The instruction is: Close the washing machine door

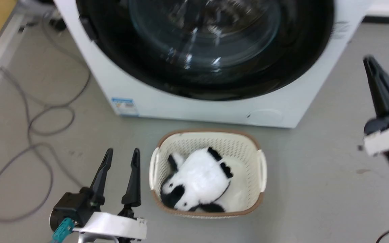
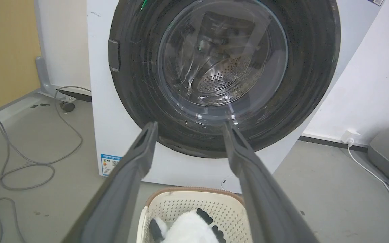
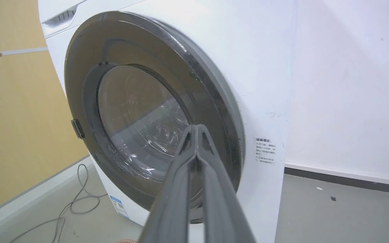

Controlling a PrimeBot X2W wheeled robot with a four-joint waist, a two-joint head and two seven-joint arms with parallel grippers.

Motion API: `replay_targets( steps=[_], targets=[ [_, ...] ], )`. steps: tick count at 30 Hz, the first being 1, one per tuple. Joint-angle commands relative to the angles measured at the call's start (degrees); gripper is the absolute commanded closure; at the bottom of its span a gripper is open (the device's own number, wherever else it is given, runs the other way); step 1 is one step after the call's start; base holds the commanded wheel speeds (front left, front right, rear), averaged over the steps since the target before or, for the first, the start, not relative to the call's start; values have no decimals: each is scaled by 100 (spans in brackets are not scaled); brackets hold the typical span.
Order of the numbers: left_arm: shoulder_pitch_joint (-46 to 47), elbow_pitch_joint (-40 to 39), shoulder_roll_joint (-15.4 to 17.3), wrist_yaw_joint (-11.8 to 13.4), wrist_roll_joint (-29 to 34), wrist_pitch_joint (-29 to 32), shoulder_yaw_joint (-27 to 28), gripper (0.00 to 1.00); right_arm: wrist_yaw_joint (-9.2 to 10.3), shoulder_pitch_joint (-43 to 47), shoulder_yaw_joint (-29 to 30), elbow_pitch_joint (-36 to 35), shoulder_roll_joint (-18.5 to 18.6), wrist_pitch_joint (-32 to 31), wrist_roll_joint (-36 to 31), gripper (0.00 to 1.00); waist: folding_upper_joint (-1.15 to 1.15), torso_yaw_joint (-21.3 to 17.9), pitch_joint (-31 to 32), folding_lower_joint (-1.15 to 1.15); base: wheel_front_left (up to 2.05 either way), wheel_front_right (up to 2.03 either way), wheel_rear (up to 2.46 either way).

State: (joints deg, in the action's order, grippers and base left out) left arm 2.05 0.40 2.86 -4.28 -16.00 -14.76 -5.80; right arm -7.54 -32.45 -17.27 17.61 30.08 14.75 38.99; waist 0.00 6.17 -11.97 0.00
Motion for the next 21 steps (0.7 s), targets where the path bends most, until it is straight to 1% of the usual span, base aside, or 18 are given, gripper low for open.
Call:
replay_targets(
  steps=[1,3,9,13,17,18,19,21],
  targets=[
    [-84,31,2,-13,-36,-24,51,0,5,322,241,-139,-207,23,-114,100,0,-271,312,0,0,0,0],
    [-157,85,2,-16,-37,-24,111,0,5,809,613,-344,-528,23,-348,100,0,-341,423,0,0,0,0],
    [-321,232,2,-16,102,-24,235,0,5,2023,1327,-749,-1354,24,-1226,100,0,-484,671,0,0,0,0],
    [-428,277,2,-6,177,-24,295,0,5,2694,1639,-1016,-1856,24,-1672,100,0,-559,806,0,0,0,0],
    [-549,325,2,9,268,-24,293,0,5,3254,1862,-1147,-2225,24,-2015,100,0,-585,921,0,0,0,0],
    [-572,344,2,18,335,-24,285,0,5,3378,1859,-1119,-2280,24,-2070,70,0,-585,944,0,0,0,0],
    [-601,373,2,26,456,-24,263,0,5,3495,1836,-1065,-2317,24,-2129,0,0,-586,969,0,0,0,0],
    [-661,428,2,52,633,-24,212,0,5,3644,1787,-1034,-2353,24,-2305,0,0,-586,1003,0,0,0,0]
  ],
)
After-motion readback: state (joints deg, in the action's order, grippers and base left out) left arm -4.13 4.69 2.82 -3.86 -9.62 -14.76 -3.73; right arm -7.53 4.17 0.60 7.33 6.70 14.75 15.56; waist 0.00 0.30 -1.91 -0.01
